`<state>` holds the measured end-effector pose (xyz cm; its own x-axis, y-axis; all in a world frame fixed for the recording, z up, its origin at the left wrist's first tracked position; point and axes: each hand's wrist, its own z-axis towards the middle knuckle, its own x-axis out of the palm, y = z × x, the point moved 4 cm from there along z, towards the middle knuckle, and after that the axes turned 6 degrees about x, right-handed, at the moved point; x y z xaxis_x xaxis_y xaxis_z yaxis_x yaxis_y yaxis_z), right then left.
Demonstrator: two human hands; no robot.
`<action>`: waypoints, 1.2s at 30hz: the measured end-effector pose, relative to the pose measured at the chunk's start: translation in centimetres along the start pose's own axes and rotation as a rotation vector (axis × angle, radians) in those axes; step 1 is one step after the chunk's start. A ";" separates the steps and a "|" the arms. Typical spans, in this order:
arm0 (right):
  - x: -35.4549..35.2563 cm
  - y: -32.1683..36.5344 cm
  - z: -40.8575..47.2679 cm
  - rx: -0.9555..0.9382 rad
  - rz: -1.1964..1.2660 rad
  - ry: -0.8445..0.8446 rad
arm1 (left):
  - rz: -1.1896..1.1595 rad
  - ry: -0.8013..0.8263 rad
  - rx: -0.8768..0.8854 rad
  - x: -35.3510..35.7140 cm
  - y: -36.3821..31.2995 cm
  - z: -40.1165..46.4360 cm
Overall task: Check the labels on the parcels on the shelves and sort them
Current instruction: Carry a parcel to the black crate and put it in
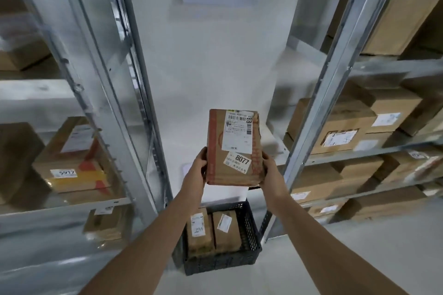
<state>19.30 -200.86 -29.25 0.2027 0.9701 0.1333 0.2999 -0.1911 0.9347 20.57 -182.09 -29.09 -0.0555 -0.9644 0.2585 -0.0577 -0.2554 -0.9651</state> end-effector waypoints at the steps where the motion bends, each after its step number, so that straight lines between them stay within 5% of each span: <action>1: -0.6 0.0 1.1 0.011 -0.016 0.023 | -0.017 -0.041 -0.013 0.6 0.6 0.6; 8: -4.8 0.7 7.9 0.065 -0.125 0.153 | -0.061 -0.254 -0.066 5.0 4.3 3.9; 20: -8.2 -5.6 14.5 0.173 -0.245 0.176 | 0.025 -0.217 -0.210 5.7 12.4 7.4; 27: -9.4 -14.5 18.6 0.260 -0.322 0.154 | 0.130 -0.190 -0.319 2.1 21.0 8.5; 36: -10.6 -36.0 28.0 0.428 -0.376 0.132 | 0.212 -0.226 -0.503 -5.1 42.4 12.3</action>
<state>32.49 -208.42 -73.57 -0.1003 0.9881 -0.1164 0.6841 0.1534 0.7131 30.69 -188.85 -71.86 0.0932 -0.9956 -0.0064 -0.5372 -0.0449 -0.8422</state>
